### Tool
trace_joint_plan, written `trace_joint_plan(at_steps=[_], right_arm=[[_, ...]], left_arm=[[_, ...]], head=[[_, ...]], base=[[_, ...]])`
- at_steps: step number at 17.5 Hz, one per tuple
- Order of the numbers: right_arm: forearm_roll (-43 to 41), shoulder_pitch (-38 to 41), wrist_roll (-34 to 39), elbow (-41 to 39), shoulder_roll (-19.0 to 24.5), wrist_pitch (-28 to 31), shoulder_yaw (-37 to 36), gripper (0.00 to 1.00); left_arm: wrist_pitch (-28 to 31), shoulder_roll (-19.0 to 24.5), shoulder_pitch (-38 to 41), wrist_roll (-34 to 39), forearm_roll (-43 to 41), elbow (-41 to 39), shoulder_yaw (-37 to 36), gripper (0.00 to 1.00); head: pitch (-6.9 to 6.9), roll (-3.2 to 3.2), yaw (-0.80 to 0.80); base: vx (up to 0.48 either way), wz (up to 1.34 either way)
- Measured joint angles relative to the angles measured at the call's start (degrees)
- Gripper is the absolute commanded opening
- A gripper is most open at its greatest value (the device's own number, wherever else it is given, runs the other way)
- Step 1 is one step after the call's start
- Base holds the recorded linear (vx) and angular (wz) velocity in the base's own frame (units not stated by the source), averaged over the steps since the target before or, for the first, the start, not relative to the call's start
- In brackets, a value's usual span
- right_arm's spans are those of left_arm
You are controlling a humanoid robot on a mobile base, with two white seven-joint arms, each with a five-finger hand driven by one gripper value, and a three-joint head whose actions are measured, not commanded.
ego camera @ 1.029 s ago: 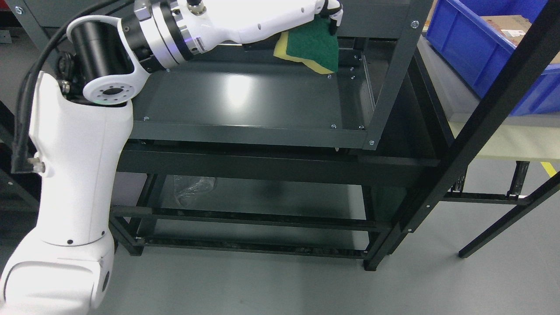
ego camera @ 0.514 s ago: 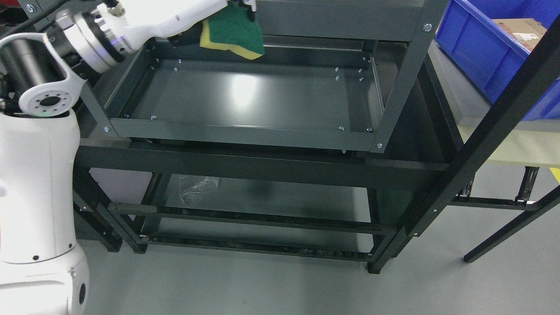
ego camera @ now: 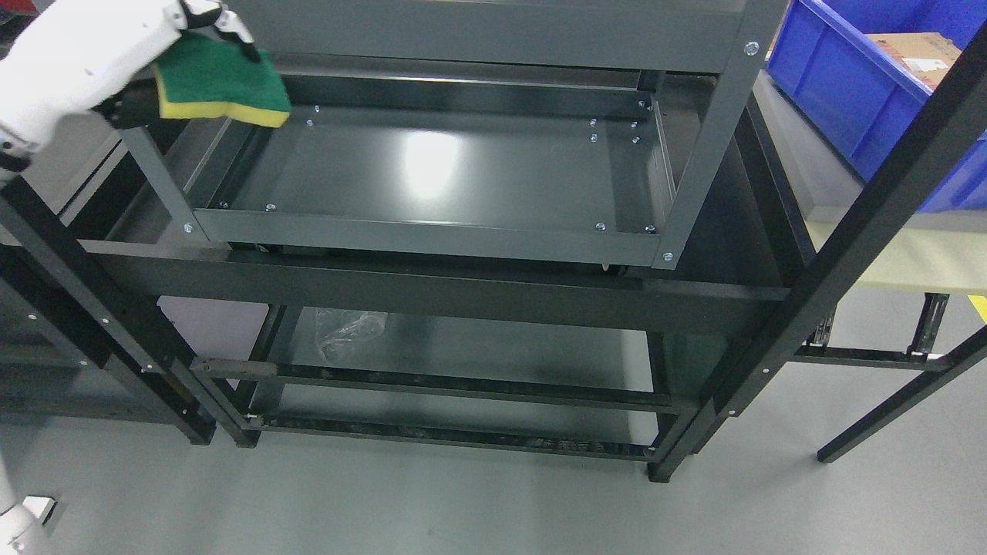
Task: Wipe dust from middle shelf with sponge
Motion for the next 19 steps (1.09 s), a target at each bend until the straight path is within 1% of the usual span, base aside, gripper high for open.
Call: trace_joint_plan(at_steps=[6,10,12,15,17,19], right_arm=[[0.0,0.0,0.0,0.0,0.0,0.0,0.0,1.00],[0.0,0.0,0.0,0.0,0.0,0.0,0.0,1.00],[0.0,0.0,0.0,0.0,0.0,0.0,0.0,1.00],[0.0,0.0,0.0,0.0,0.0,0.0,0.0,1.00],[0.0,0.0,0.0,0.0,0.0,0.0,0.0,1.00],[0.0,0.0,0.0,0.0,0.0,0.0,0.0,1.00]], left_arm=[[0.0,7.6,2.7,0.0,4.3,6.7,7.8,0.03],[0.0,10.5,3.2,0.0,5.2,9.9,10.6,0.02],[0.0,11.2,3.2,0.0,5.5,10.7,10.3,0.02],[0.1,9.9,1.8,0.1,5.0,10.7,7.5,0.01],[0.1,7.6,0.1,-0.5,3.4,10.3,5.1,0.01],[0.2,4.2,-2.0,-2.6,1.3,9.9,2.7,0.01]], head=[[0.00,0.00,0.00],[0.00,0.00,0.00],[0.00,0.00,0.00],[0.00,0.00,0.00],[0.00,0.00,0.00],[0.00,0.00,0.00]], base=[[-0.001,0.00],[0.000,0.00],[0.000,0.00],[0.000,0.00],[0.000,0.00],[0.000,0.00]])
